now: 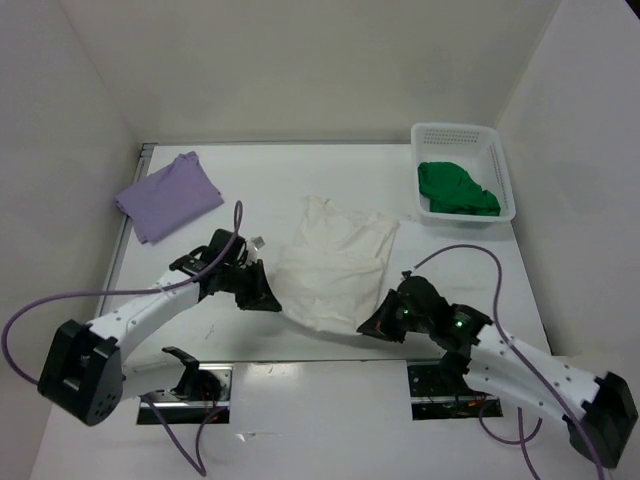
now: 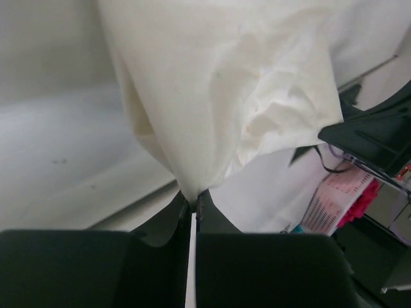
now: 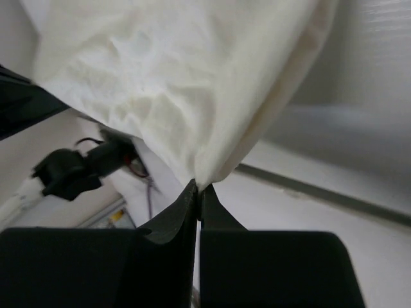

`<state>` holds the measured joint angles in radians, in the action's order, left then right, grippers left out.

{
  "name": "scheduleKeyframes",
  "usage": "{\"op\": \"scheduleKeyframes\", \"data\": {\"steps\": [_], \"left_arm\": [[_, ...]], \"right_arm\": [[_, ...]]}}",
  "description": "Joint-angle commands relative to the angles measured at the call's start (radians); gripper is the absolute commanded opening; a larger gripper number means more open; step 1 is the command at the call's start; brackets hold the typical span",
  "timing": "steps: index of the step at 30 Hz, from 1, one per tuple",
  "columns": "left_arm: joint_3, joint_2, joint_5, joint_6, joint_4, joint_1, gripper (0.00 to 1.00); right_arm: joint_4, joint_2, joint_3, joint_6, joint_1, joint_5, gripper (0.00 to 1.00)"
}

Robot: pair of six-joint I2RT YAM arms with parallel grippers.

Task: Fold and stack the t-shirts
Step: Fold the 2/3-rectangle-folded T-shirt at the center of the board.

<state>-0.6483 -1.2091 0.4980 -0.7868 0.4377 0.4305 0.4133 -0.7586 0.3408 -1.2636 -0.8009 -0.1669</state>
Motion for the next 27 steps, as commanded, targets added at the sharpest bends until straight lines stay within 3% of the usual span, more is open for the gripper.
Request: {"op": "scheduleKeyframes", "data": {"steps": [1,4,7,9,12,19,27], "left_arm": [[-0.091,0.054,0.042,0.035,0.212,0.005,0.00],[-0.216,0.011,0.033,0.035,0.193,0.005,0.00],[-0.388,-0.084,0.024,0.083,0.154,-0.086,0.00],[-0.473,-0.183,-0.001,0.124,0.133,-0.125,0.00],[-0.606,-0.336,-0.030,0.124,0.047,-0.157,0.00],[-0.897,-0.625,-0.030,0.069,-0.066,-0.157,0.01],[-1.246,-0.979,-0.136,0.029,-0.080,-0.110,0.03]], "right_arm": [[0.275,0.168,0.076,-0.094,0.006,0.029,0.00],[0.249,0.057,0.199,0.041,0.100,0.017,0.00],[0.217,-0.169,0.378,0.251,0.239,0.053,0.00],[0.158,-0.290,0.443,0.394,0.415,0.017,0.00],[0.084,-0.460,0.535,0.515,0.563,-0.014,0.00],[0.015,-0.714,0.696,0.601,0.715,-0.005,0.00],[-0.082,-0.942,0.828,0.621,0.755,0.023,0.00]]}}
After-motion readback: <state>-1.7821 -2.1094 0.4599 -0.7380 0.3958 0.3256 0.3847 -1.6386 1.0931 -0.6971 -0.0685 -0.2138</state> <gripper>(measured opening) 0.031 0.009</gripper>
